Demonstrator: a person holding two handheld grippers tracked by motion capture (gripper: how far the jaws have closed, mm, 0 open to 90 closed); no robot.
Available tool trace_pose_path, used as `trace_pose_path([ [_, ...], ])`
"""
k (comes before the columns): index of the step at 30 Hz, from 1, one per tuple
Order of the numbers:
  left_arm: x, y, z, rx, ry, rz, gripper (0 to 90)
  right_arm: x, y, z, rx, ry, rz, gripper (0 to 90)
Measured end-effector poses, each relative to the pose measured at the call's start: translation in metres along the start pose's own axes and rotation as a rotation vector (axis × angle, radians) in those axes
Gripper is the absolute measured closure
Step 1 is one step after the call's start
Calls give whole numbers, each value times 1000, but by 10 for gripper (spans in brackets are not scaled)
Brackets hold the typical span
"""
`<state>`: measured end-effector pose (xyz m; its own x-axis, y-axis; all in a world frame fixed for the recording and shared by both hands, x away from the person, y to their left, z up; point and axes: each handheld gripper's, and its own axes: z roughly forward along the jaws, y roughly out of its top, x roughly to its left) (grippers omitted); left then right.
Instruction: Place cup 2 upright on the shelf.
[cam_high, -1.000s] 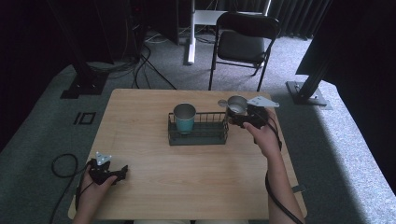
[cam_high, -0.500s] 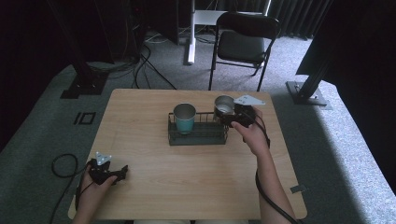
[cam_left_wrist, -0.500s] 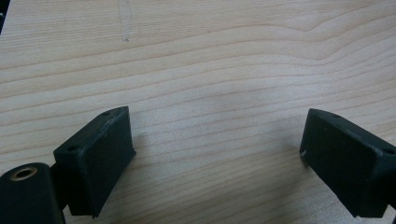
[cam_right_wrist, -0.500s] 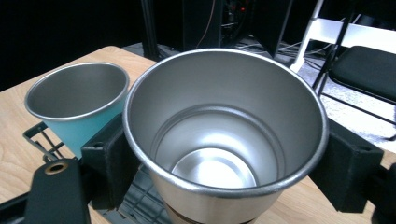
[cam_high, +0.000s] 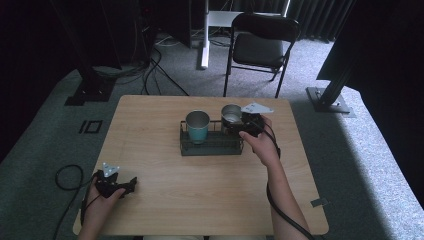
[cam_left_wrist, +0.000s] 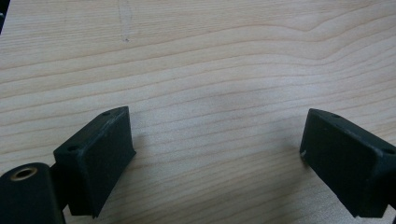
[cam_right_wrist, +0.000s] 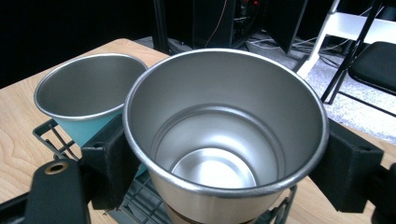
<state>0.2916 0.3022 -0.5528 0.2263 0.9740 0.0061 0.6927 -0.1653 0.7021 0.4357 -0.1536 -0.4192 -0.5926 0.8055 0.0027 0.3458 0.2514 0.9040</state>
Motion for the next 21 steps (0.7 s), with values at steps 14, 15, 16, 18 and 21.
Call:
trace_pose_path([
  [14,0,0,0,0,0,0,102,5,-13,19,30,21,16,181],
  [15,0,0,0,0,0,0,102,5,-15,21,31,19,18,181],
  [16,0,0,0,-3,0,-2,102,4,-16,22,33,18,20,181],
  [18,0,0,0,-3,0,-2,102,4,-18,24,38,18,23,181],
  [21,0,0,0,-2,0,-1,102,5,-21,28,46,18,22,181],
])
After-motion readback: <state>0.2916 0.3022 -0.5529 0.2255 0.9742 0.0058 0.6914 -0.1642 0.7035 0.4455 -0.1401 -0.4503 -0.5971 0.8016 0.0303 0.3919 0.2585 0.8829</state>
